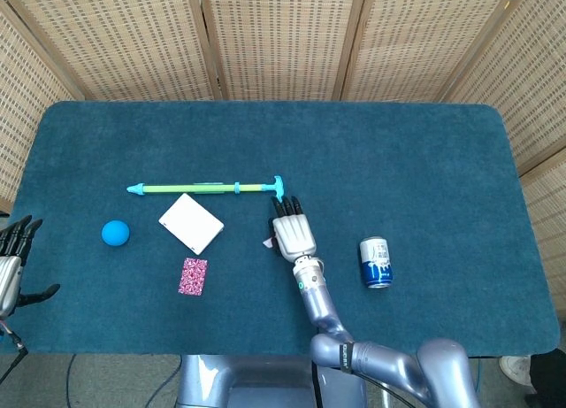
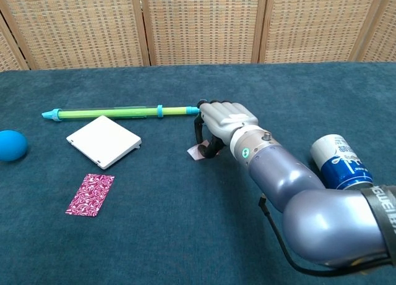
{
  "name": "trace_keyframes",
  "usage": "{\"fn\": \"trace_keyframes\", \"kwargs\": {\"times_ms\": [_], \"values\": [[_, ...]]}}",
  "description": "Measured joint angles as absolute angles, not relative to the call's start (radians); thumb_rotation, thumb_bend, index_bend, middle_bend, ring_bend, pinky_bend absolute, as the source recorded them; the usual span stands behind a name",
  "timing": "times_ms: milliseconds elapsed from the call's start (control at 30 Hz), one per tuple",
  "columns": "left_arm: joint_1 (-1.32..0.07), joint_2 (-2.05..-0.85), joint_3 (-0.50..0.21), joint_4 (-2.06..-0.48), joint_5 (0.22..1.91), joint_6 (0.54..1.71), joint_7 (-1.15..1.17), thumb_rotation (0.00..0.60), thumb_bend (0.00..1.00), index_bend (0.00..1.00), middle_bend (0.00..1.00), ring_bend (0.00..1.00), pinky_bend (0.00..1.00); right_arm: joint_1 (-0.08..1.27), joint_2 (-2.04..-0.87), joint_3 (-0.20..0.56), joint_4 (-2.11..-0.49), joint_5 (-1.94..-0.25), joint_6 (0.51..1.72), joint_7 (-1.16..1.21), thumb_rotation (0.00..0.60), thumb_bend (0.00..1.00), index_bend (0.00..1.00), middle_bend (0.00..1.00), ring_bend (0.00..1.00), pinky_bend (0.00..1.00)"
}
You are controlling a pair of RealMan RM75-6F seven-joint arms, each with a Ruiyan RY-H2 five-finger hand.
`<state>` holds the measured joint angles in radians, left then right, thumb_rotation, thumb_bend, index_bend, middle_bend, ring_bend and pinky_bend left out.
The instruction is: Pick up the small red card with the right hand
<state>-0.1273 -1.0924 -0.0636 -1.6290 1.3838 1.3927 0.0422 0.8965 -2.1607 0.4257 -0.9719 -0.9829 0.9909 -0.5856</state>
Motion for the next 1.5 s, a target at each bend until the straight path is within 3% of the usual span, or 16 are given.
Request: {"fn": "trace_keyframes", "kwargs": {"times_ms": [367,633,1033,1500], "values": [[-0.128,-1.093,-0.066,-1.629,1.377,1.391,0.048,0.600,0.15,0.00,0.00,0.00,0.05,0.949,-2.142,0.481,-0.903,-0.969,0.977,-0.565,0.600,0.60,0.65,0.14,0.00,0.00],[-0.127,-1.094,-0.065,-1.633,1.379,1.394,0.055,0.600,0.15,0.00,0.00,0.00,0.05,0.942,-2.073,0.493,-0.981,-0.976,1.026,-0.586,0.600,0.60,0.65,0.14,0.00,0.00],[-0.125,-1.095,-0.066,-1.634,1.380,1.402,0.067,0.600,0.15,0.00,0.00,0.00,0.05,0.838,-1.901,0.490,-1.335,-0.952,1.109,-0.592,0.600,0.59,0.64,0.13,0.00,0.00],[-0.110,-1.106,-0.061,-1.647,1.416,1.459,0.120,0.600,0.15,0.00,0.00,0.00,0.05,0.588,-1.533,0.463,-1.941,-0.882,1.112,-0.350,0.600,0.59,0.64,0.14,0.00,0.00]]}}
